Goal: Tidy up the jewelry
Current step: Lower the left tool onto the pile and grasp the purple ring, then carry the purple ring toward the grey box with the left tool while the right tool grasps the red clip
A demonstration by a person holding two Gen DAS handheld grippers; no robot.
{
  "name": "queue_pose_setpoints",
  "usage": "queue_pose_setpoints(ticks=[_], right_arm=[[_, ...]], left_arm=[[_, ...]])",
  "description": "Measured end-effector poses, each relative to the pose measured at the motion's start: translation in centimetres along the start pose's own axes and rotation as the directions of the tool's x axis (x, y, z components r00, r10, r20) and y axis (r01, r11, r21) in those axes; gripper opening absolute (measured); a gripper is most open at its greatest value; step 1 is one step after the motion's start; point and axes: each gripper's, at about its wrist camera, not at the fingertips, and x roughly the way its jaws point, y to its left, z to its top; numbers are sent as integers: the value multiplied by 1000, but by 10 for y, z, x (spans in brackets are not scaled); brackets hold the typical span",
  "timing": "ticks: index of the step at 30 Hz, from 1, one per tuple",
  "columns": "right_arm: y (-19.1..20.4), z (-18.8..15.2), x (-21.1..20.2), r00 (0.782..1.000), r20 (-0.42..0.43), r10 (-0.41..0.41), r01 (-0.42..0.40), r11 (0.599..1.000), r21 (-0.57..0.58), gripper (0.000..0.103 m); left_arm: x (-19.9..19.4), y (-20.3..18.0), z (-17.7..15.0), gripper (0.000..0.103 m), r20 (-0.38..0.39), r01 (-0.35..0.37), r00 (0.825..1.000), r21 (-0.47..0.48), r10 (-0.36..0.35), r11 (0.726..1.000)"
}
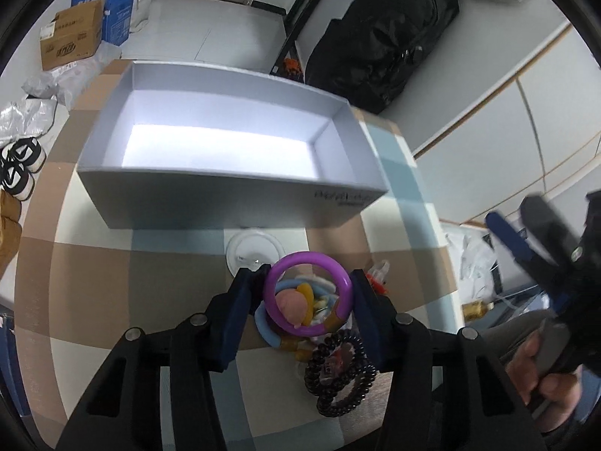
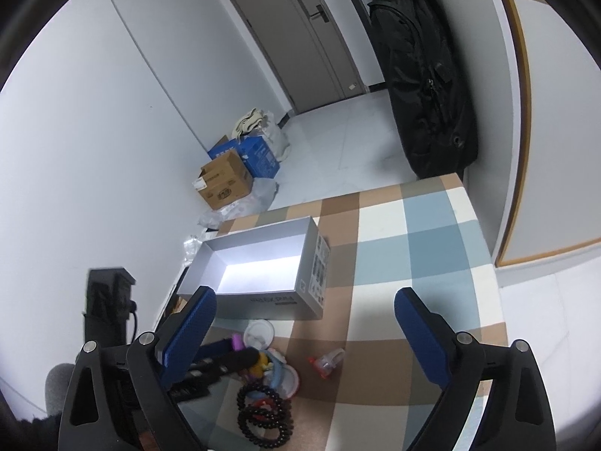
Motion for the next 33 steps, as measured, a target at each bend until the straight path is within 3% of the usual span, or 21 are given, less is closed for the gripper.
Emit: queue_pose_setpoints(ticks=[11,15,20,26,31,33], right_arm=[[2,-8,12,998,-57,-8,7,1000,-19,95],[-2,-15,25,990,-134,-30,27,999,-22,78],[-10,-27,39,975,-220,-36,36,999,-4,75],[-4,-39,57,953,-299,-56,41,998,-56,74],[2,-43,67,948,-307,-82,54,994,-98,74],[5,-44,72,945,-310,-103,66,989,-129,69]], left_arm=[[-20,16,11,46,41,136,990,-126,-132,983],[-27,17,13,46,60,159,987,-147,-152,976],[-35,22,16,46,76,234,972,-191,-223,953],[-35,24,20,46,84,249,968,-215,-237,944],[-40,29,21,46,101,249,968,-233,-231,940],[-42,31,22,46,108,245,968,-234,-226,941]])
